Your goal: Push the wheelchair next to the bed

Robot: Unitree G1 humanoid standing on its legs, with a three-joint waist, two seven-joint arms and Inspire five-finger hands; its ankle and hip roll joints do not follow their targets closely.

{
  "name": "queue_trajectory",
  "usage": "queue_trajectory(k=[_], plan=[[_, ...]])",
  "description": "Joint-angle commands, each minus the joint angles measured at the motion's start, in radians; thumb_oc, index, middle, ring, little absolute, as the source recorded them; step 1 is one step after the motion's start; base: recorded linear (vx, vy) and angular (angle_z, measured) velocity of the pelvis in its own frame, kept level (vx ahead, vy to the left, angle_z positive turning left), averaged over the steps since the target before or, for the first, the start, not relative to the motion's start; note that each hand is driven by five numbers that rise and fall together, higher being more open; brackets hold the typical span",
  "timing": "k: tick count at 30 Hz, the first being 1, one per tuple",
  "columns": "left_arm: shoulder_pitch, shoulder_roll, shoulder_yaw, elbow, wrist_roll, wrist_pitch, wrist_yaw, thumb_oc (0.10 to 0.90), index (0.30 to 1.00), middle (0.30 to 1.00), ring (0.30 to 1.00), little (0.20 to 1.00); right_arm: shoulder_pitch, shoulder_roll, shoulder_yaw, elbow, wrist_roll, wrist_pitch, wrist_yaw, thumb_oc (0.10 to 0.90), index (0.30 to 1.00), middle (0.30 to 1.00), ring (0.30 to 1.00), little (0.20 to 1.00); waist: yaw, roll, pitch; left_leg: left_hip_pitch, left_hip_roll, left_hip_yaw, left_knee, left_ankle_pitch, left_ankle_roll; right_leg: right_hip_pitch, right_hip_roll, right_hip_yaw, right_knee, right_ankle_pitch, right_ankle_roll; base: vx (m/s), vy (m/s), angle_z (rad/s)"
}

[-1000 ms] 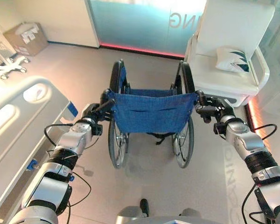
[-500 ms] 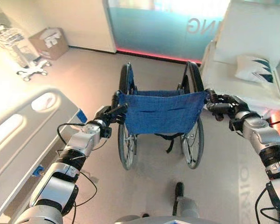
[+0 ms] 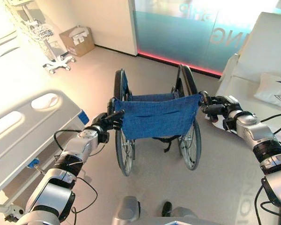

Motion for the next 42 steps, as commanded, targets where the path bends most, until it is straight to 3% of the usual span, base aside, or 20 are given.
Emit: queue_trajectory(k=[1, 4, 9, 12, 13, 15, 16, 18, 20, 22, 23, 25, 30, 32, 34, 36, 37, 38, 40, 42], plan=[[-0.081, -0.043, -0.050, -0.066, -0.035, -0.112, -0.056, 0.400, 0.300, 0.300, 0.300, 0.300, -0.161, 0.021, 0.067, -0.128, 0.030, -0.159, 0.112, 0.400, 0.300, 0.300, 0.300, 0.300, 0.010, 0.040, -0.053, -0.062, -0.039, 0.112, -0.295, 0.210, -0.019, 0.194, 0.057, -0.007, 0.027, -0.089, 0.080, 0.48, -0.037, 0.22], [-0.061, -0.027, -0.050, -0.115, -0.053, -0.096, -0.057, 0.400, 0.300, 0.300, 0.300, 0.300, -0.148, -0.007, 0.056, -0.107, 0.030, -0.178, 0.155, 0.400, 0.300, 0.300, 0.300, 0.300, 0.034, 0.030, -0.070, -0.074, -0.065, 0.126, -0.366, 0.229, -0.012, 0.238, 0.060, -0.017, 0.018, -0.125, 0.082, 0.44, -0.049, -0.03], [-0.042, -0.007, -0.009, -0.131, -0.038, -0.079, -0.051, 0.400, 0.300, 0.300, 0.300, 0.300, -0.180, 0.021, 0.052, -0.011, 0.023, -0.198, 0.243, 0.400, 0.300, 0.300, 0.300, 0.300, 0.105, -0.003, -0.109, -0.063, -0.111, 0.067, -0.263, 0.109, 0.078, 0.267, 0.005, -0.031, 0.106, -0.153, 0.115, 0.39, -0.041, -0.38], [-0.030, -0.011, 0.006, -0.129, -0.017, -0.087, -0.045, 0.400, 0.300, 0.300, 0.300, 0.300, -0.157, 0.041, 0.028, 0.002, 0.017, -0.208, 0.255, 0.400, 0.300, 0.300, 0.300, 0.300, 0.137, -0.028, -0.129, -0.023, -0.156, 0.016, -0.271, 0.081, 0.129, 0.242, -0.072, -0.073, 0.289, -0.037, 0.186, 0.38, 0.064, -0.14], [-0.015, -0.017, 0.010, -0.139, -0.010, -0.093, -0.035, 0.400, 0.300, 0.300, 0.300, 0.300, -0.137, 0.043, 0.014, -0.011, 0.011, -0.211, 0.258, 0.400, 0.300, 0.300, 0.300, 0.300, 0.145, -0.005, -0.135, 0.003, -0.148, -0.022, -0.276, 0.090, 0.145, 0.185, -0.108, -0.081, 0.489, 0.071, 0.203, 0.36, 0.102, -0.25], [0.011, -0.025, 0.016, -0.155, 0.006, -0.101, -0.026, 0.400, 0.300, 0.300, 0.300, 0.300, -0.122, 0.037, 0.007, -0.031, 0.017, -0.208, 0.256, 0.400, 0.300, 0.300, 0.300, 0.300, 0.134, 0.021, -0.131, 0.043, -0.144, -0.094, -0.259, 0.069, 0.152, 0.074, -0.114, -0.029, 0.698, 0.124, 0.204, 0.37, 0.059, 0.02], [0.018, -0.030, 0.018, -0.156, 0.011, -0.108, -0.028, 0.400, 0.300, 0.300, 0.300, 0.300, -0.122, 0.039, 0.006, -0.033, 0.020, -0.204, 0.254, 0.400, 0.300, 0.300, 0.300, 0.300, 0.125, 0.026, -0.120, 0.072, -0.148, -0.119, -0.254, 0.058, 0.154, 0.023, -0.123, -0.018, 0.738, 0.124, 0.198, 0.35, -0.030, 0.42], [0.026, -0.042, 0.016, -0.149, 0.023, -0.121, -0.040, 0.400, 0.300, 0.300, 0.300, 0.300, -0.129, 0.044, 0.004, -0.026, 0.011, -0.203, 0.253, 0.400, 0.300, 0.300, 0.300, 0.300, 0.116, 0.032, -0.108, 0.104, -0.155, -0.152, -0.251, 0.048, 0.158, -0.030, -0.149, -0.020, 0.719, 0.106, 0.181, 0.33, -0.113, 0.50], [0.018, -0.052, -0.005, -0.133, 0.044, -0.139, -0.074, 0.400, 0.300, 0.300, 0.300, 0.300, -0.154, 0.053, 0.002, -0.018, 0.005, -0.190, 0.228, 0.400, 0.300, 0.300, 0.300, 0.300, 0.107, 0.036, -0.089, 0.140, -0.157, -0.200, -0.239, 0.028, 0.150, -0.085, -0.183, -0.029, 0.516, 0.080, 0.156, 0.32, -0.287, 0.26], [0.015, -0.049, -0.015, -0.141, 0.046, -0.141, -0.080, 0.400, 0.300, 0.300, 0.300, 0.300, -0.156, 0.049, 0.000, -0.023, 0.011, -0.189, 0.217, 0.400, 0.300, 0.300, 0.300, 0.300, 0.101, 0.037, -0.080, 0.154, -0.155, -0.225, -0.231, 0.011, 0.143, -0.113, -0.189, -0.032, 0.411, 0.085, 0.152, 0.25, -0.326, 0.26], [0.017, -0.038, -0.034, -0.166, 0.041, -0.146, -0.074, 0.400, 0.300, 0.300, 0.300, 0.300, -0.157, 0.041, 0.002, -0.037, 0.024, -0.197, 0.200, 0.400, 0.300, 0.300, 0.300, 0.300, 0.079, 0.020, -0.051, 0.183, -0.165, -0.265, -0.197, -0.048, 0.131, -0.154, -0.217, 0.007, 0.178, 0.145, 0.175, 0.35, -0.468, 0.44], [0.016, -0.028, -0.055, -0.192, 0.040, -0.148, -0.063, 0.400, 0.300, 0.300, 0.300, 0.300, -0.170, 0.028, 0.007, -0.053, 0.035, -0.187, 0.183, 0.400, 0.300, 0.300, 0.300, 0.300, 0.040, -0.002, -0.033, 0.216, -0.178, -0.321, -0.176, -0.114, 0.128, -0.222, -0.219, 0.114, -0.005, 0.242, 0.227, 0.48, -0.538, 0.78], [0.013, -0.033, -0.050, -0.196, 0.056, -0.136, -0.070, 0.400, 0.300, 0.300, 0.300, 0.300, -0.214, 0.018, 0.012, -0.037, 0.030, -0.150, 0.185, 0.400, 0.300, 0.300, 0.300, 0.300, 0.031, -0.018, -0.029, 0.255, -0.150, -0.375, -0.134, -0.181, 0.113, -0.215, -0.223, 0.136, -0.008, 0.241, 0.240, 0.34, -0.444, 0.89], [0.013, -0.038, -0.051, -0.184, 0.045, -0.135, -0.074, 0.400, 0.300, 0.300, 0.300, 0.300, -0.221, 0.020, 0.019, -0.022, 0.037, -0.152, 0.183, 0.400, 0.300, 0.300, 0.300, 0.300, 0.028, -0.021, -0.040, 0.247, -0.130, -0.371, -0.089, -0.167, 0.095, -0.198, -0.211, 0.139, 0.034, 0.219, 0.238, 0.28, -0.406, 1.12], [0.012, -0.033, -0.047, -0.183, 0.019, -0.120, -0.069, 0.400, 0.300, 0.300, 0.300, 0.300, -0.217, 0.024, 0.032, -0.039, 0.045, -0.144, 0.173, 0.400, 0.300, 0.300, 0.300, 0.300, 0.018, -0.013, -0.044, 0.249, -0.088, -0.357, -0.032, -0.116, 0.064, -0.184, -0.187, 0.129, 0.085, 0.166, 0.217, 0.31, -0.407, 1.24], [0.019, -0.030, -0.041, -0.191, 0.012, -0.111, -0.058, 0.400, 0.300, 0.300, 0.300, 0.300, -0.204, 0.021, 0.042, -0.066, 0.048, -0.140, 0.171, 0.400, 0.300, 0.300, 0.300, 0.300, 0.012, -0.012, -0.049, 0.229, -0.059, -0.335, 0.055, -0.032, 0.036, -0.156, -0.174, 0.100, 0.099, 0.132, 0.188, 0.26, -0.382, 0.96], [0.023, -0.031, -0.037, -0.198, 0.003, -0.108, -0.044, 0.400, 0.300, 0.300, 0.300, 0.300, -0.199, 0.021, 0.055, -0.077, 0.047, -0.140, 0.163, 0.400, 0.300, 0.300, 0.300, 0.300, 0.006, -0.012, -0.050, 0.202, -0.045, -0.312, 0.148, 0.038, 0.020, -0.130, -0.153, 0.086, 0.102, 0.105, 0.158, 0.20, -0.349, 0.33], [0.025, -0.030, -0.034, -0.200, -0.001, -0.109, -0.038, 0.400, 0.300, 0.300, 0.300, 0.300, -0.198, 0.020, 0.059, -0.081, 0.044, -0.142, 0.163, 0.400, 0.300, 0.300, 0.300, 0.300, 0.005, -0.014, -0.050, 0.190, -0.042, -0.298, 0.188, 0.059, 0.016, -0.120, -0.148, 0.078, 0.102, 0.096, 0.147, 0.21, -0.417, 0.24], [0.031, -0.039, -0.025, -0.212, -0.016, -0.114, -0.006, 0.400, 0.300, 0.300, 0.300, 0.300, -0.188, 0.018, 0.069, -0.094, 0.039, -0.146, 0.146, 0.400, 0.300, 0.300, 0.300, 0.300, 0.001, -0.027, -0.038, 0.097, -0.034, -0.210, 0.407, 0.094, 0.008, -0.076, -0.138, 0.030, 0.108, 0.062, 0.099, 0.20, -0.415, 0.08], [0.019, -0.071, -0.015, -0.205, -0.001, -0.121, 0.021, 0.400, 0.300, 0.300, 0.300, 0.300, -0.167, 0.011, 0.052, -0.094, 0.030, -0.153, 0.122, 0.400, 0.300, 0.300, 0.300, 0.300, -0.009, -0.029, -0.027, 0.022, 0.042, -0.106, 0.416, 0.093, 0.004, -0.020, -0.121, -0.036, 0.109, 0.024, 0.070, 0.27, -0.390, 0.44]])
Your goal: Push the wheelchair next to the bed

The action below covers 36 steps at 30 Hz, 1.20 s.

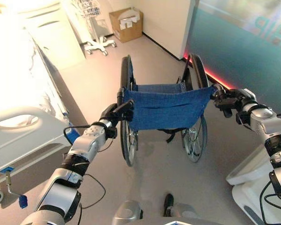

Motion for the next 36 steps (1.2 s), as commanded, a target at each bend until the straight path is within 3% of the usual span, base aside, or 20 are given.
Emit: queue_trajectory(k=[1, 4, 5, 7, 9, 11, 13, 15, 16, 18, 20, 23, 24, 26, 27, 29, 31, 32, 35, 36], plan=[[-0.006, -0.013, -0.041, -0.112, -0.003, -0.062, 0.022, 0.400, 0.300, 0.300, 0.300, 0.300, -0.102, 0.075, 0.057, -0.163, 0.050, -0.137, 0.069, 0.400, 0.300, 0.300, 0.300, 0.300, 0.038, -0.035, -0.063, -0.002, 0.076, 0.128, -0.025, 0.100, 0.033, -0.007, -0.086, -0.006, 0.085, 0.000, 0.074, 0.22, -0.212, 0.60], [-0.023, -0.024, -0.035, -0.083, 0.001, -0.073, 0.026, 0.400, 0.300, 0.300, 0.300, 0.300, -0.125, 0.086, 0.059, -0.136, 0.036, -0.128, 0.059, 0.400, 0.300, 0.300, 0.300, 0.300, 0.050, -0.014, -0.061, 0.011, 0.059, 0.197, -0.234, 0.098, 0.028, 0.042, -0.049, -0.042, 0.074, -0.037, 0.078, 0.32, -0.110, 0.56], [-0.031, -0.027, -0.036, -0.066, -0.005, -0.080, 0.031, 0.400, 0.300, 0.300, 0.300, 0.300, -0.152, 0.096, 0.066, -0.112, 0.036, -0.116, 0.053, 0.400, 0.300, 0.300, 0.300, 0.300, 0.069, 0.004, -0.058, 0.010, 0.029, 0.248, -0.396, 0.115, 0.024, 0.097, -0.012, -0.050, 0.057, -0.064, 0.079, 0.47, -0.079, 0.26], [-0.023, -0.034, -0.040, -0.064, -0.003, -0.088, 0.034, 0.400, 0.300, 0.300, 0.300, 0.300, -0.159, 0.099, 0.067, -0.097, 0.035, -0.114, 0.050, 0.400, 0.300, 0.300, 0.300, 0.300, 0.083, 0.016, -0.067, -0.014, 0.004, 0.283, -0.524, 0.123, 0.011, 0.143, 0.022, -0.050, 0.041, -0.092, 0.085, 0.45, -0.068, 0.15], [0.009, -0.027, -0.045, -0.100, -0.015, -0.094, 0.050, 0.400, 0.300, 0.300, 0.300, 0.300, -0.134, 0.080, 0.062, -0.095, 0.041, -0.128, 0.055, 0.400, 0.300, 0.300, 0.300, 0.300, 0.109, 0.030, -0.079, -0.057, -0.012, 0.349, -0.716, 0.216, 0.007, 0.214, 0.064, -0.050, 0.014, -0.121, 0.083, 0.46, -0.070, -0.05], [0.019, -0.020, -0.043, -0.126, -0.022, -0.079, 0.053, 0.400, 0.300, 0.300, 0.300, 0.300, -0.117, 0.066, 0.052, -0.089, 0.042, -0.136, 0.066, 0.400, 0.300, 0.300, 0.300, 0.300, 0.121, 0.029, -0.090, -0.066, -0.012, 0.381, -0.757, 0.243, 0.008, 0.239, 0.072, -0.063, 0.012, -0.141, 0.081, 0.36, -0.065, -0.13], [0.032, -0.014, -0.025, -0.132, -0.015, -0.065, 0.045, 0.400, 0.300, 0.300, 0.300, 0.300, -0.111, 0.069, 0.038, -0.050, 0.024, -0.155, 0.107, 0.400, 0.300, 0.300, 0.300, 0.300, 0.142, 0.009, -0.109, -0.069, -0.039, 0.381, -0.710, 0.180, 0.055, 0.240, 0.064, -0.058, 0.042, -0.177, 0.084, 0.42, -0.050, -0.30], [0.033, -0.017, -0.018, -0.124, -0.005, -0.059, 0.040, 0.400, 0.300, 0.300, 0.300, 0.300, -0.110, 0.078, 0.033, -0.032, 0.017, -0.161, 0.118, 0.400, 0.300, 0.300, 0.300, 0.300, 0.151, -0.003, -0.117, -0.067, -0.050, 0.388, -0.667, 0.121, 0.091, 0.242, 0.046, -0.060, 0.085, -0.169, 0.100, 0.32, -0.004, -0.28], [0.028, -0.018, -0.018, -0.107, 0.001, -0.053, 0.033, 0.400, 0.300, 0.300, 0.300, 0.300, -0.095, 0.092, 0.021, -0.018, 0.004, -0.170, 0.123, 0.400, 0.300, 0.300, 0.300, 0.300, 0.170, -0.024, -0.124, -0.072, -0.062, 0.391, -0.614, 0.064, 0.131, 0.250, 0.008, -0.088, 0.146, -0.140, 0.128, 0.43, 0.043, -0.13], [0.030, -0.028, -0.013, -0.094, 0.019, -0.045, 0.028, 0.400, 0.300, 0.300, 0.300, 0.300, -0.069, 0.100, -0.003, -0.008, -0.001, -0.186, 0.134, 0.400, 0.300, 0.300, 0.300, 0.300, 0.194, -0.038, -0.133, -0.037, -0.091, 0.362, -0.618, 0.033, 0.185, 0.228, -0.087, -0.128, 0.371, 0.005, 0.202, 0.45, 0.116, 0.40], [0.035, -0.034, -0.017, -0.090, 0.033, -0.049, 0.032, 0.400, 0.300, 0.300, 0.300, 0.300, -0.015, 0.098, -0.031, -0.069, -0.001, -0.174, 0.113, 0.400, 0.300, 0.300, 0.300, 0.300, 0.178, -0.020, -0.129, 0.019, -0.103, 0.292, -0.628, 0.023, 0.200, 0.127, -0.142, -0.084, 0.667, 0.122, 0.245, 0.34, 0.111, 0.36], [0.040, -0.035, -0.017, -0.085, 0.034, -0.059, 0.039, 0.400, 0.300, 0.300, 0.300, 0.300, 0.015, 0.092, -0.040, -0.106, 0.005, -0.172, 0.106, 0.400, 0.300, 0.300, 0.300, 0.300, 0.151, 0.001, -0.116, 0.076, -0.101, 0.231, -0.633, 0.008, 0.201, -0.005, -0.175, -0.039, 0.810, 0.131, 0.236, 0.29, 0.007, 0.74], [0.031, -0.050, -0.018, -0.063, 0.043, -0.075, 0.044, 0.400, 0.300, 0.300, 0.300, 0.300, 0.010, 0.099, -0.039, -0.111, -0.002, -0.170, 0.104, 0.400, 0.300, 0.300, 0.300, 0.300, 0.133, 0.024, -0.109, 0.107, -0.085, 0.204, -0.650, 0.023, 0.204, -0.066, -0.185, -0.048, 0.759, 0.115, 0.191, 0.28, -0.116, 0.79], [0.018, -0.054, -0.024, -0.045, 0.051, -0.085, 0.039, 0.400, 0.300, 0.300, 0.300, 0.300, -0.013, 0.103, -0.035, -0.103, 0.005, -0.162, 0.096, 0.400, 0.300, 0.300, 0.300, 0.300, 0.125, 0.027, -0.100, 0.131, -0.088, 0.175, -0.656, 0.021, 0.196, -0.092, -0.186, -0.048, 0.651, 0.088, 0.177, 0.27, -0.207, 0.75], [0.007, -0.050, -0.030, -0.039, 0.049, -0.087, 0.038, 0.400, 0.300, 0.300, 0.300, 0.300, -0.025, 0.103, -0.035, -0.102, 0.008, -0.158, 0.090, 0.400, 0.300, 0.300, 0.300, 0.300, 0.117, 0.022, -0.089, 0.148, -0.094, 0.152, -0.652, 0.011, 0.188, -0.116, -0.188, -0.051, 0.521, 0.086, 0.172, 0.31, -0.291, 0.72], [0.000, -0.045, -0.036, -0.037, 0.045, -0.092, 0.044, 0.400, 0.300, 0.300, 0.300, 0.300, -0.029, 0.101, -0.036, -0.111, 0.013, -0.158, 0.085, 0.400, 0.300, 0.300, 0.300, 0.300, 0.104, 0.017, -0.076, 0.170, -0.098, 0.125, -0.649, -0.007, 0.179, -0.135, -0.194, -0.051, 0.394, 0.108, 0.174, 0.28, -0.271, 0.56], [0.001, -0.035, -0.051, -0.067, 0.034, -0.092, 0.074, 0.400, 0.300, 0.300, 0.300, 0.300, -0.017, 0.096, -0.031, -0.150, 0.025, -0.164, 0.063, 0.400, 0.300, 0.300, 0.300, 0.300, 0.064, -0.008, -0.055, 0.214, -0.115, 0.077, -0.650, -0.064, 0.158, -0.195, -0.202, -0.002, 0.097, 0.209, 0.222, 0.42, -0.411, 0.64], [0.004, -0.036, -0.057, -0.071, 0.034, -0.095, 0.077, 0.400, 0.300, 0.300, 0.300, 0.300, -0.018, 0.092, -0.030, -0.159, 0.029, -0.159, 0.058, 0.400, 0.300, 0.300, 0.300, 0.300, 0.052, -0.012, -0.051, 0.229, -0.118, 0.054, -0.651, -0.081, 0.156, -0.209, -0.194, 0.021, 0.024, 0.233, 0.238, 0.38, -0.324, 0.68], [0.009, -0.043, -0.060, -0.076, 0.044, -0.098, 0.075, 0.400, 0.300, 0.300, 0.300, 0.300, -0.020, 0.085, -0.038, -0.168, 0.023, -0.146, 0.057, 0.400, 0.300, 0.300, 0.300, 0.300, 0.023, -0.017, -0.053, 0.253, -0.123, 0.005, -0.648, -0.115, 0.156, -0.255, -0.170, 0.092, -0.084, 0.255, 0.250, 0.37, -0.308, 0.55], [0.009, -0.053, -0.057, -0.065, 0.061, -0.098, 0.057, 0.400, 0.300, 0.300, 0.300, 0.300, -0.026, 0.085, -0.041, -0.168, 0.014, -0.129, 0.054, 0.400, 0.300, 0.300, 0.300, 0.300, 0.012, -0.017, -0.059, 0.268, -0.115, -0.025, -0.632, -0.147, 0.156, -0.272, -0.158, 0.140, -0.048, 0.250, 0.241, 0.40, -0.393, 0.67]])
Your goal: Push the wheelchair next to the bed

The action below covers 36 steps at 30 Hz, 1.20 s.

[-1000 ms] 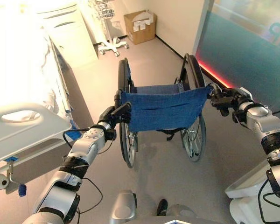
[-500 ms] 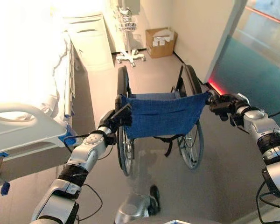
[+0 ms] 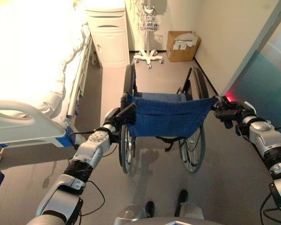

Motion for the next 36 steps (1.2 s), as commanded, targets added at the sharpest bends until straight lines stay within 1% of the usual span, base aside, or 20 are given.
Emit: queue_trajectory(k=[1, 3, 5, 7, 8, 10, 12, 14, 16, 20, 21, 23, 25, 26, 28, 29, 30, 32, 34, 36], plan=[[-0.022, -0.029, -0.048, -0.012, 0.073, -0.062, 0.005, 0.400, 0.300, 0.300, 0.300, 0.300, -0.186, 0.072, 0.049, -0.113, 0.010, -0.094, 0.078, 0.400, 0.300, 0.300, 0.300, 0.300, 0.014, -0.023, -0.039, 0.070, 0.041, 0.091, 0.053, -0.201, -0.112, -0.055, 0.010, 0.116, 0.063, 0.182, -0.034, 0.34, -0.357, 0.93], [-0.020, -0.042, -0.048, 0.000, 0.083, -0.063, 0.003, 0.400, 0.300, 0.300, 0.300, 0.300, -0.190, 0.067, 0.056, -0.102, 0.017, -0.093, 0.077, 0.400, 0.300, 0.300, 0.300, 0.300, 0.010, -0.033, -0.048, 0.066, 0.037, 0.070, 0.082, -0.218, -0.116, -0.039, 0.014, 0.145, 0.076, 0.182, -0.033, 0.28, -0.333, 1.05], [-0.017, -0.043, -0.043, 0.008, 0.053, -0.053, 0.039, 0.400, 0.300, 0.300, 0.300, 0.300, -0.199, 0.067, 0.070, -0.100, 0.024, -0.079, 0.096, 0.400, 0.300, 0.300, 0.300, 0.300, 0.005, -0.032, -0.063, 0.085, 0.072, 0.063, 0.135, -0.225, -0.151, -0.027, 0.025, 0.148, 0.150, 0.143, -0.044, 0.41, -0.453, 1.06], [-0.022, -0.035, -0.027, 0.023, 0.040, -0.044, 0.066, 0.400, 0.300, 0.300, 0.300, 0.300, -0.199, 0.073, 0.089, -0.118, 0.036, -0.065, 0.100, 0.400, 0.300, 0.300, 0.300, 0.300, -0.005, -0.025, -0.073, 0.096, 0.130, 0.083, 0.207, -0.147, -0.196, -0.005, 0.050, 0.129, 0.181, 0.093, -0.078, 0.29, -0.342, 0.74], [-0.022, -0.034, -0.026, 0.025, 0.038, -0.044, 0.071, 0.400, 0.300, 0.300, 0.300, 0.300, -0.199, 0.074, 0.091, -0.119, 0.037, -0.064, 0.101, 0.400, 0.300, 0.300, 0.300, 0.300, -0.007, -0.023, -0.074, 0.096, 0.134, 0.084, 0.212, -0.138, -0.199, -0.002, 0.053, 0.126, 0.182, 0.090, -0.081, 0.22, -0.312, 0.57], [-0.018, -0.027, -0.020, 0.021, 0.037, -0.050, 0.098, 0.400, 0.300, 0.300, 0.300, 0.300, -0.181, 0.069, 0.110, -0.146, 0.035, -0.056, 0.068, 0.400, 0.300, 0.300, 0.300, 0.300, -0.022, -0.027, -0.079, 0.028, 0.173, 0.154, 0.434, 0.025, -0.240, 0.052, 0.080, 0.089, 0.170, 0.050, -0.138, 0.23, -0.424, 0.52], [-0.019, -0.024, -0.019, 0.014, 0.036, -0.055, 0.115, 0.400, 0.300, 0.300, 0.300, 0.300, -0.163, 0.065, 0.110, -0.161, 0.036, -0.058, 0.036, 0.400, 0.300, 0.300, 0.300, 0.300, -0.025, -0.036, -0.070, -0.069, 0.181, 0.215, 0.607, 0.066, -0.253, 0.101, 0.090, 0.059, 0.158, 0.025, -0.174, 0.19, -0.357, 0.55], [-0.026, -0.027, -0.015, 0.017, 0.049, -0.061, 0.103, 0.400, 0.300, 0.300, 0.300, 0.300, -0.132, 0.063, 0.091, -0.171, 0.031, -0.057, -0.020, 0.400, 0.300, 0.300, 0.300, 0.300, -0.025, -0.043, -0.052, -0.169, 0.218, 0.273, 0.664, 0.047, -0.245, 0.159, 0.099, 0.030, 0.150, -0.005, -0.193, 0.23, -0.265, 0.18], [-0.039, -0.029, -0.012, 0.042, 0.064, -0.079, 0.091, 0.400, 0.300, 0.300, 0.300, 0.300, -0.126, 0.075, 0.086, -0.157, 0.004, -0.062, -0.047, 0.400, 0.300, 0.300, 0.300, 0.300, -0.020, -0.035, -0.045, -0.186, 0.200, 0.304, 0.586, 0.016, -0.230, 0.193, 0.110, 0.013, 0.145, -0.031, -0.188, 0.27, -0.125, 0.35], [-0.077, -0.015, -0.006, 0.091, 0.059, -0.096, 0.081, 0.400, 0.300, 0.300, 0.300, 0.300, -0.179, 0.094, 0.105, -0.127, -0.002, -0.027, -0.087, 0.400, 0.300, 0.300, 0.300, 0.300, -0.004, 0.001, -0.050, -0.170, 0.171, 0.374, 0.280, 0.041, -0.233, 0.245, 0.170, 0.000, 0.146, -0.084, -0.182, 0.31, -0.042, 0.30], [-0.084, -0.014, -0.011, 0.096, 0.056, -0.101, 0.088, 0.400, 0.300, 0.300, 0.300, 0.300, -0.182, 0.097, 0.114, -0.129, 0.001, -0.023, -0.102, 0.400, 0.300, 0.300, 0.300, 0.300, 0.008, 0.017, -0.054, -0.188, 0.156, 0.393, 0.140, 0.073, -0.237, 0.278, 0.200, 0.004, 0.140, -0.104, -0.179, 0.36, 0.005, 0.05], [-0.076, -0.007, -0.017, 0.089, 0.051, -0.111, 0.098, 0.400, 0.300, 0.300, 0.300, 0.300, -0.155, 0.096, 0.120, -0.141, 0.010, -0.034, -0.115, 0.400, 0.300, 0.300, 0.300, 0.300, 0.031, 0.030, -0.066, -0.233, 0.149, 0.408, -0.031, 0.126, -0.238, 0.342, 0.236, 0.029, 0.114, -0.130, -0.174, 0.49, 0.014, 0.09], [-0.054, 0.003, -0.012, 0.061, 0.046, -0.107, 0.113, 0.400, 0.300, 0.300, 0.300, 0.300, -0.104, 0.093, 0.110, -0.160, 0.000, -0.054, -0.107, 0.400, 0.300, 0.300, 0.300, 0.300, 0.052, 0.029, -0.081, -0.256, 0.151, 0.390, -0.111, 0.187, -0.247, 0.395, 0.244, 0.045, 0.096, -0.160, -0.175, 0.46, 0.013, -0.23], [-0.047, 0.006, -0.005, 0.052, 0.046, -0.103, 0.114, 0.400, 0.300, 0.300, 0.300, 0.300, -0.094, 0.092, 0.106, -0.163, -0.003, -0.057, -0.100, 0.400, 0.300, 0.300, 0.300, 0.300, 0.058, 0.025, -0.084, -0.266, 0.152, 0.390, -0.097, 0.186, -0.246, 0.404, 0.241, 0.047, 0.096, -0.169, -0.174, 0.44, 0.032, -0.36], [-0.046, 0.011, 0.021, 0.063, 0.052, -0.100, 0.106, 0.400, 0.300, 0.300, 0.300, 0.300, -0.096, 0.105, 0.103, -0.145, -0.016, -0.061, -0.075, 0.400, 0.300, 0.300, 0.300, 0.300, 0.064, 0.004, -0.103, -0.253, 0.137, 0.431, -0.065, 0.129, -0.222, 0.424, 0.207, 0.024, 0.110, -0.194, -0.151, 0.40, 0.058, -0.32], [-0.057, 0.013, 0.020, 0.080, 0.049, -0.105, 0.103, 0.400, 0.300, 0.300, 0.300, 0.300, -0.096, 0.117, 0.100, -0.139, -0.023, -0.064, -0.073, 0.400, 0.300, 0.300, 0.300, 0.300, 0.069, 0.004, -0.105, -0.260, 0.149, 0.461, -0.034, 0.112, -0.196, 0.421, 0.196, 0.005, 0.130, -0.189, -0.147, 0.29, 0.057, -0.21], [-0.065, 0.014, 0.018, 0.089, 0.047, -0.105, 0.099, 0.400, 0.300, 0.300, 0.300, 0.300, -0.093, 0.123, 0.099, -0.135, -0.033, -0.065, -0.070, 0.400, 0.300, 0.300, 0.300, 0.300, 0.070, -0.009, -0.106, -0.256, 0.135, 0.457, -0.014, 0.078, -0.190, 0.427, 0.171, -0.005, 0.158, -0.199, -0.134, 0.31, 0.069, -0.19], [-0.099, 0.014, 0.018, 0.112, 0.054, -0.091, 0.095, 0.400, 0.300, 0.300, 0.300, 0.300, -0.076, 0.131, 0.091, -0.133, -0.046, -0.085, -0.069, 0.400, 0.300, 0.300, 0.300, 0.300, 0.089, -0.024, -0.105, -0.251, 0.131, 0.492, 0.041, 0.026, -0.143, 0.410, 0.075, -0.082, 0.349, -0.116, -0.089, 0.35, 0.119, -0.18], [-0.119, 0.003, 0.010, 0.132, 0.058, -0.085, 0.095, 0.400, 0.300, 0.300, 0.300, 0.300, -0.056, 0.136, 0.080, -0.156, -0.035, -0.083, -0.082, 0.400, 0.300, 0.300, 0.300, 0.300, 0.083, -0.019, -0.095, -0.212, 0.111, 0.468, 0.039, 0.015, -0.132, 0.349, 0.023, -0.072, 0.539, -0.023, -0.067, 0.32, 0.165, -0.04], [-0.130, -0.004, 0.003, 0.138, 0.067, -0.071, 0.098, 0.400, 0.300, 0.300, 0.300, 0.300, -0.027, 0.134, 0.064, -0.184, -0.018, -0.076, -0.099, 0.400, 0.300, 0.300, 0.300, 0.300, 0.068, -0.006, -0.082, -0.160, 0.093, 0.430, 0.030, 0.001, -0.122, 0.288, -0.005, -0.032, 0.724, 0.029, -0.059, 0.38, 0.172, 0.30]])
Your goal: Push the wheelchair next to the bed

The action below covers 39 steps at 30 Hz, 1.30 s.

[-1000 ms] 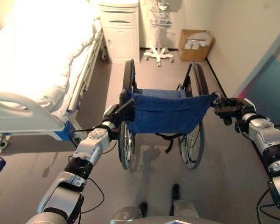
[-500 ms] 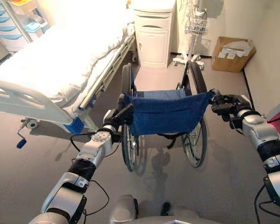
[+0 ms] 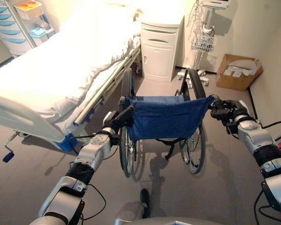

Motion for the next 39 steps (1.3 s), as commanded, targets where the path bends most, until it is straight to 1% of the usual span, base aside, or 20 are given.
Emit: queue_trajectory(k=[1, 3, 7, 10, 13, 16, 18, 20, 21, 23, 24, 25, 27, 30, 31, 33, 35, 36, 38, 39], plan=[[-0.123, 0.031, 0.028, 0.062, 0.057, -0.043, 0.049, 0.400, 0.300, 0.300, 0.300, 0.300, -0.022, 0.072, 0.004, -0.178, 0.017, -0.108, 0.076, 0.400, 0.300, 0.300, 0.300, 0.300, -0.009, -0.008, 0.011, 0.009, -0.046, -0.056, 0.102, -0.145, -0.131, 0.001, -0.189, 0.103, 0.184, 0.366, 0.070, 0.28, 0.129, 0.57], [-0.127, 0.020, 0.026, 0.076, 0.061, -0.053, 0.065, 0.400, 0.300, 0.300, 0.300, 0.300, -0.016, 0.079, 0.006, -0.181, 0.013, -0.103, 0.071, 0.400, 0.300, 0.300, 0.300, 0.300, -0.027, 0.015, 0.014, 0.052, -0.038, -0.071, 0.080, -0.139, -0.120, -0.059, -0.187, 0.098, 0.178, 0.386, 0.043, 0.27, 0.046, 0.51], [-0.151, 0.028, 0.036, 0.110, 0.083, -0.065, 0.054, 0.400, 0.300, 0.300, 0.300, 0.300, -0.055, 0.093, 0.012, -0.164, 0.021, -0.068, 0.041, 0.400, 0.300, 0.300, 0.300, 0.300, -0.047, 0.021, 0.025, 0.116, -0.054, -0.130, 0.062, -0.157, -0.122, -0.144, -0.161, 0.080, 0.004, 0.339, 0.023, 0.27, -0.096, 0.12], [-0.159, 0.054, 0.041, 0.100, 0.082, -0.060, 0.057, 0.400, 0.300, 0.300, 0.300, 0.300, -0.061, 0.096, 0.012, -0.174, 0.039, -0.057, 0.017, 0.400, 0.300, 0.300, 0.300, 0.300, -0.078, 0.006, 0.039, 0.174, -0.079, -0.173, 0.049, -0.207, -0.131, -0.247, -0.140, 0.066, -0.269, 0.387, 0.040, 0.27, -0.178, -0.11], [-0.145, 0.055, 0.032, 0.070, 0.080, -0.054, 0.080, 0.400, 0.300, 0.300, 0.300, 0.300, -0.046, 0.093, 0.015, -0.217, 0.016, -0.043, 0.008, 0.400, 0.300, 0.300, 0.300, 0.300, -0.132, -0.016, 0.042, 0.240, -0.117, -0.230, 0.043, -0.276, -0.131, -0.329, -0.084, 0.074, -0.541, 0.489, 0.088, 0.40, -0.190, 0.26], [-0.150, 0.047, 0.031, 0.076, 0.087, -0.047, 0.085, 0.400, 0.300, 0.300, 0.300, 0.300, -0.036, 0.100, -0.004, -0.238, 0.001, -0.028, -0.001, 0.400, 0.300, 0.300, 0.300, 0.300, -0.162, -0.008, 0.047, 0.290, -0.113, -0.254, 0.049, -0.312, -0.129, -0.364, -0.069, 0.086, -0.577, 0.503, 0.084, 0.35, -0.158, 0.55], [-0.150, 0.044, 0.036, 0.091, 0.100, -0.048, 0.058, 0.400, 0.300, 0.300, 0.300, 0.300, -0.029, 0.101, -0.017, -0.236, 0.007, -0.023, -0.012, 0.400, 0.300, 0.300, 0.300, 0.300, -0.166, -0.013, 0.026, 0.288, -0.123, -0.272, 0.082, -0.333, -0.127, -0.316, -0.062, 0.123, -0.542, 0.490, 0.061, 0.34, -0.243, 0.62], [-0.159, 0.048, 0.036, 0.110, 0.083, -0.052, 0.048, 0.400, 0.300, 0.300, 0.300, 0.300, -0.039, 0.106, -0.007, -0.240, 0.009, -0.006, -0.019, 0.400, 0.300, 0.300, 0.300, 0.300, -0.176, -0.006, 0.011, 0.294, -0.110, -0.250, 0.108, -0.346, -0.138, -0.299, -0.063, 0.134, -0.500, 0.479, 0.050, 0.33, -0.261, 0.83], [-0.162, 0.050, 0.037, 0.120, 0.074, -0.058, 0.047, 0.400, 0.300, 0.300, 0.300, 0.300, -0.044, 0.108, 0.000, -0.243, 0.017, -0.001, -0.023, 0.400, 0.300, 0.300, 0.300, 0.300, -0.181, -0.001, 0.006, 0.300, -0.097, -0.237, 0.126, -0.335, -0.148, -0.292, -0.058, 0.137, -0.487, 0.466, 0.039, 0.33, -0.291, 0.88], [-0.164, 0.051, 0.037, 0.135, 0.065, -0.066, 0.051, 0.400, 0.300, 0.300, 0.300, 0.300, -0.048, 0.114, 0.014, -0.251, 0.026, 0.006, -0.024, 0.400, 0.300, 0.300, 0.300, 0.300, -0.189, 0.010, -0.009, 0.306, -0.067, -0.216, 0.181, -0.263, -0.185, -0.266, -0.043, 0.123, -0.485, 0.437, 0.013, 0.23, -0.245, 0.75], [-0.163, 0.051, 0.038, 0.140, 0.056, -0.069, 0.055, 0.400, 0.300, 0.300, 0.300, 0.300, -0.050, 0.119, 0.027, -0.258, 0.030, 0.013, -0.021, 0.400, 0.300, 0.300, 0.300, 0.300, -0.192, 0.022, -0.017, 0.297, -0.034, -0.186, 0.265, -0.184, -0.228, -0.232, -0.027, 0.099, -0.498, 0.412, -0.015, 0.20, -0.257, 0.59], [-0.161, 0.049, 0.038, 0.140, 0.055, -0.071, 0.058, 0.400, 0.300, 0.300, 0.300, 0.300, -0.051, 0.121, 0.033, -0.262, 0.032, 0.012, -0.024, 0.400, 0.300, 0.300, 0.300, 0.300, -0.195, 0.016, -0.021, 0.271, -0.020, -0.165, 0.341, -0.118, -0.256, -0.212, -0.024, 0.096, -0.511, 0.401, -0.032, 0.19, -0.267, 0.44], [-0.149, 0.049, 0.044, 0.132, 0.057, -0.076, 0.064, 0.400, 0.300, 0.300, 0.300, 0.300, -0.047, 0.123, 0.037, -0.270, 0.032, 0.008, -0.026, 0.400, 0.300, 0.300, 0.300, 0.300, -0.187, 0.006, -0.015, 0.214, 0.009, -0.128, 0.480, -0.058, -0.295, -0.165, -0.030, 0.073, -0.525, 0.374, -0.056, 0.18, -0.234, -0.01], [-0.135, 0.059, 0.056, 0.114, 0.060, -0.074, 0.057, 0.400, 0.300, 0.300, 0.300, 0.300, -0.034, 0.123, 0.030, -0.289, 0.040, 0.008, -0.046, 0.400, 0.300, 0.300, 0.300, 0.300, -0.173, -0.008, -0.002, 0.113, 0.054, -0.094, 0.576, -0.053, -0.304, -0.118, -0.038, 0.067, -0.530, 0.347, -0.071, 0.17, -0.160, -0.12], [-0.130, 0.068, 0.064, 0.111, 0.064, -0.079, 0.042, 0.400, 0.300, 0.300, 0.300, 0.300, -0.024, 0.127, 0.024, -0.291, 0.036, -0.003, -0.059, 0.400, 0.300, 0.300, 0.300, 0.300, -0.162, -0.013, 0.009, 0.063, 0.094, -0.073, 0.542, -0.078, -0.289, -0.090, -0.040, 0.069, -0.528, 0.328, -0.070, 0.19, -0.087, -0.08], [-0.132, 0.077, 0.066, 0.117, 0.060, -0.090, 0.035, 0.400, 0.300, 0.300, 0.300, 0.300, -0.026, 0.139, 0.027, -0.295, 0.023, 0.001, -0.075, 0.400, 0.300, 0.300, 0.300, 0.300, -0.153, -0.004, 0.021, 0.056, 0.113, -0.062, 0.417, -0.098, -0.269, -0.055, -0.024, 0.093, -0.518, 0.297, -0.065, 0.21, 0.007, -0.08], [-0.136, 0.081, 0.063, 0.124, 0.054, -0.094, 0.034, 0.400, 0.300, 0.300, 0.300, 0.300, -0.028, 0.142, 0.029, -0.292, 0.017, 0.000, -0.079, 0.400, 0.300, 0.300, 0.300, 0.300, -0.149, -0.003, 0.021, 0.052, 0.103, -0.066, 0.353, -0.094, -0.260, -0.046, -0.020, 0.108, -0.520, 0.293, -0.061, 0.20, 0.075, -0.25], [-0.147, 0.085, 0.059, 0.138, 0.046, -0.095, 0.027, 0.400, 0.300, 0.300, 0.300, 0.300, -0.028, 0.143, 0.038, -0.291, 0.018, 0.000, -0.089, 0.400, 0.300, 0.300, 0.300, 0.300, -0.139, 0.006, 0.020, 0.034, 0.092, -0.093, 0.225, -0.077, -0.260, -0.021, -0.006, 0.132, -0.532, 0.285, -0.054, 0.22, 0.105, -0.31], [-0.155, 0.079, 0.050, 0.148, 0.052, -0.096, 0.027, 0.400, 0.300, 0.300, 0.300, 0.300, -0.019, 0.139, 0.039, -0.296, 0.023, -0.001, -0.096, 0.400, 0.300, 0.300, 0.300, 0.300, -0.131, 0.015, 0.019, 0.021, 0.083, -0.109, 0.124, -0.052, -0.270, 0.005, 0.001, 0.140, -0.543, 0.273, -0.047, 0.24, 0.120, -0.21], [-0.155, 0.077, 0.047, 0.147, 0.051, -0.096, 0.029, 0.400, 0.300, 0.300, 0.300, 0.300, -0.011, 0.137, 0.038, -0.299, 0.023, -0.004, -0.097, 0.400, 0.300, 0.300, 0.300, 0.300, -0.129, 0.015, 0.019, 0.014, 0.082, -0.111, 0.116, -0.045, -0.273, 0.013, 0.001, 0.144, -0.546, 0.269, -0.046, 0.20, 0.108, -0.09]])
